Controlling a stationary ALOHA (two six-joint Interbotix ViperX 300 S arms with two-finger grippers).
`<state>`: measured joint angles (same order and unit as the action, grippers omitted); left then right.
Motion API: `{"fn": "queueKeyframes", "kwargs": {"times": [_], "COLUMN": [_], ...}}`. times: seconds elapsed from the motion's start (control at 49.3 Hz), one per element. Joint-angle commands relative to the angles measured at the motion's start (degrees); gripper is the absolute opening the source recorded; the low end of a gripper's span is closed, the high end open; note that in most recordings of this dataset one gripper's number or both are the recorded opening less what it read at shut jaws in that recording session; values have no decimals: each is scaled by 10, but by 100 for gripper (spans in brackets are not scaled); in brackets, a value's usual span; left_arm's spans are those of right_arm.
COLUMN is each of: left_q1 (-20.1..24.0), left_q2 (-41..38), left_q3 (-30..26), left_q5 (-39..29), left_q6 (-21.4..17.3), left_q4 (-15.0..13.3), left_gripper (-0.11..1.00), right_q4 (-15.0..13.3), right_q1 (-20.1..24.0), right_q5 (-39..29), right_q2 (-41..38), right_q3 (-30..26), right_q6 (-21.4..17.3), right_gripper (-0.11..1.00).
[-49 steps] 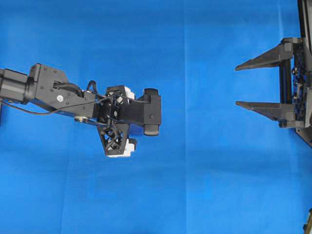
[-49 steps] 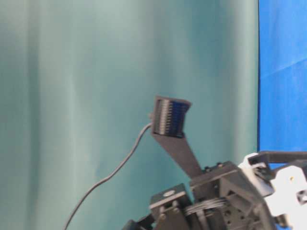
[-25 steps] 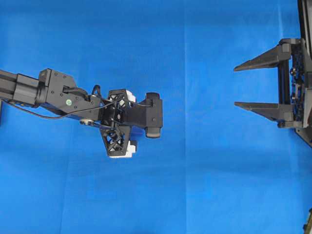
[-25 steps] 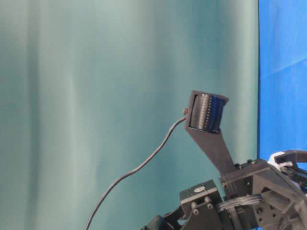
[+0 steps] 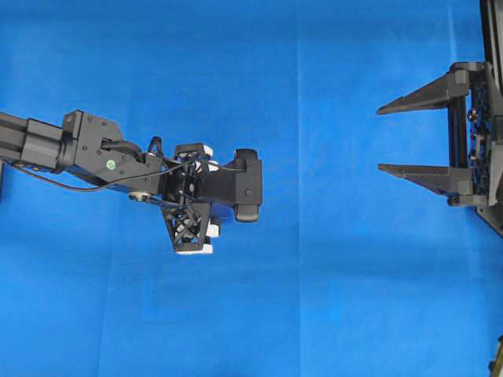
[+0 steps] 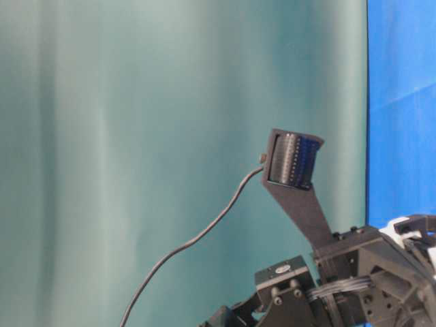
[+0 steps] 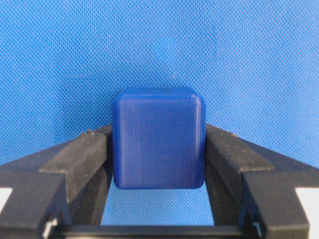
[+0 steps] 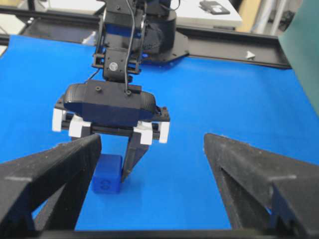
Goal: Handover the blue block to the right arm after grasping it with the left arm, then place it in the designated position.
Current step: 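Lower the left gripper over the blue cube and close on it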
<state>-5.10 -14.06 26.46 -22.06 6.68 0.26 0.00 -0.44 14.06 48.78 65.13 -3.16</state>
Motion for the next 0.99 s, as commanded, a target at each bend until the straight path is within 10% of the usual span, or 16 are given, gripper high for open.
{"fn": "queueKeyframes", "kwargs": {"times": [0.0, 0.973], "left_q1": [1, -2], "left_q2": [18, 209], "left_q3": [-7, -129], "left_q5": [2, -247], "left_q6": [1, 0], "left_q4": [1, 1], "left_gripper": [46, 46], "right_q4": [2, 2], "right_q1": [-1, -1], "right_q5": [5, 2], "right_q2": [-2, 0], "right_q3": [-13, -15], "right_q6": [-1, -1], "right_gripper": [98, 98]}}
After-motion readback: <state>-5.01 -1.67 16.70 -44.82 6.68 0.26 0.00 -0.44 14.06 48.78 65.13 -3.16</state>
